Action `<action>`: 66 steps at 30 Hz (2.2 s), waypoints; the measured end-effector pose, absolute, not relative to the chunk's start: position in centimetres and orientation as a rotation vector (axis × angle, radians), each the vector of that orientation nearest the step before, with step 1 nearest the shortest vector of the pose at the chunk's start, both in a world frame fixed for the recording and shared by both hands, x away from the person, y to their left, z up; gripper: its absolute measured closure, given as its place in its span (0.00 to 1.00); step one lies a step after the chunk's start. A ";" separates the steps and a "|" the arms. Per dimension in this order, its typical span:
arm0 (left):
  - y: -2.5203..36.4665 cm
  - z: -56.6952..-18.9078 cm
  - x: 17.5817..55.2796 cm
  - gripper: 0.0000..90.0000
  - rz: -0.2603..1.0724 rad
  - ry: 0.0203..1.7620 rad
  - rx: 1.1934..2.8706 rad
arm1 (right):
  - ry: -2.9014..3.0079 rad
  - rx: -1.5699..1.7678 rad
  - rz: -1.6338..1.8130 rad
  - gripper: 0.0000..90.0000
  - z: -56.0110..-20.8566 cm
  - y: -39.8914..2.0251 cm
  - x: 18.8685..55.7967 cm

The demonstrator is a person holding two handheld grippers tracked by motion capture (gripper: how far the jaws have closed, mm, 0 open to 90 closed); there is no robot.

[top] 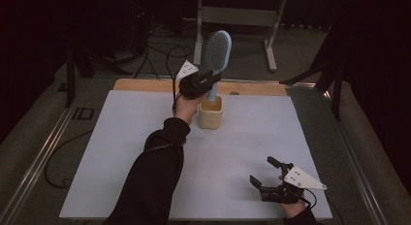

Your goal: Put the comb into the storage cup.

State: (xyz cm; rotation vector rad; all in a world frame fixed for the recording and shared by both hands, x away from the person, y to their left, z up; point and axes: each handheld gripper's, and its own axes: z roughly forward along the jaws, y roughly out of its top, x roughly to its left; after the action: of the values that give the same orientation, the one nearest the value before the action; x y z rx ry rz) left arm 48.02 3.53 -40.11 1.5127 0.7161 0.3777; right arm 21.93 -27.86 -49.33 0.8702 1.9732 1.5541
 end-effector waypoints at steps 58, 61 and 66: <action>2.8 -45.8 47.4 0.76 0.505 0.796 1.611 | 1.976 0.871 1.566 0.09 -49.3 -27.9 21.9; 2.8 -45.8 47.4 0.59 0.488 0.791 1.603 | 1.977 0.869 1.567 0.09 -49.3 -27.9 21.9; 2.8 -45.0 46.9 0.14 0.477 0.759 1.580 | 1.974 0.874 1.568 0.09 -49.3 -27.9 21.9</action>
State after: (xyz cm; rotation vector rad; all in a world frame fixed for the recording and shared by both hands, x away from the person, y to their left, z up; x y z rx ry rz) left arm 46.87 2.85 -44.98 1.5798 0.7591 0.4772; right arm 21.90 -27.93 -49.31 0.8737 1.9741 1.5679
